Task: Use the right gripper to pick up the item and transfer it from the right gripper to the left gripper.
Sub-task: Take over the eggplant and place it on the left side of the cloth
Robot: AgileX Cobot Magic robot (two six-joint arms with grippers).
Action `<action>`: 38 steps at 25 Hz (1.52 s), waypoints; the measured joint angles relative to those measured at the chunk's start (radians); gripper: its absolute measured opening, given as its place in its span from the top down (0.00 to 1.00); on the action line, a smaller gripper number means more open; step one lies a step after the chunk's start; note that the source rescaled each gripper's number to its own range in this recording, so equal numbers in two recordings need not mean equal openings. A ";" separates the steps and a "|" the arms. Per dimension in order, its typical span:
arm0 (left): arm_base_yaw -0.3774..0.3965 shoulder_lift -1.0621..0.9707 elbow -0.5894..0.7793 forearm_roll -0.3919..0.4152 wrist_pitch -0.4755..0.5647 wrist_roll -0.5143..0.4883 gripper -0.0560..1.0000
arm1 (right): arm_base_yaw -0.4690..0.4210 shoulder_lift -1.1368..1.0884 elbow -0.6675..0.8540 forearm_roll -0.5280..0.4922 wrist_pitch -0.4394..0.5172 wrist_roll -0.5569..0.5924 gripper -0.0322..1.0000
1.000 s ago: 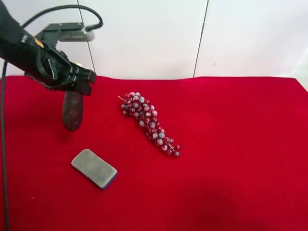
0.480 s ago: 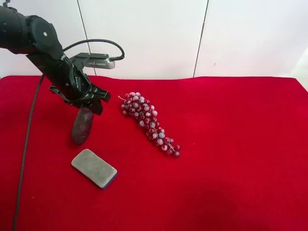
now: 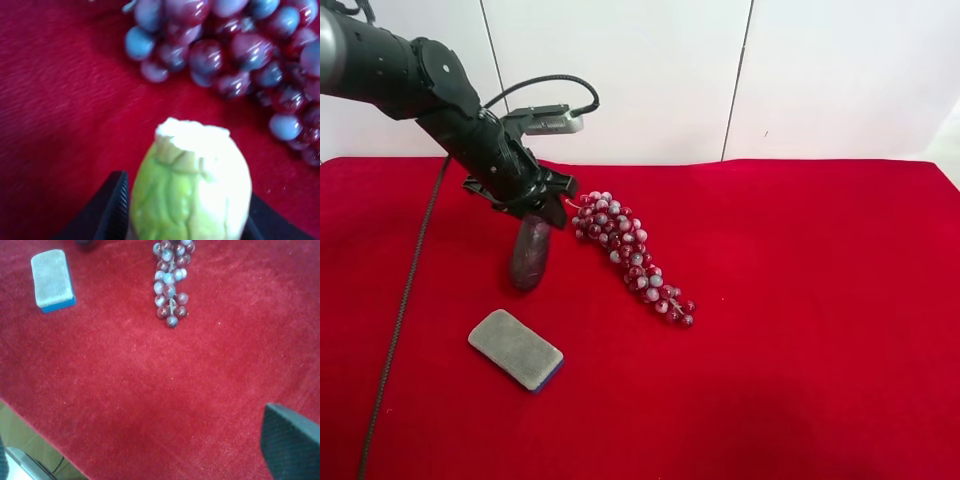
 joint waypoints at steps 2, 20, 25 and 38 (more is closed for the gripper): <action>0.000 0.016 -0.011 -0.005 -0.001 0.011 0.94 | 0.000 0.000 0.000 0.000 0.000 0.000 0.00; 0.000 0.046 -0.014 0.060 -0.012 0.035 0.94 | -0.377 -0.044 0.000 0.000 -0.001 0.000 0.00; 0.000 0.050 -0.014 0.068 -0.013 0.036 0.93 | -0.423 -0.057 0.000 -0.009 -0.001 0.000 0.00; 0.000 0.101 -0.017 0.068 -0.067 0.036 0.93 | -0.423 -0.057 0.000 -0.015 -0.001 0.000 0.00</action>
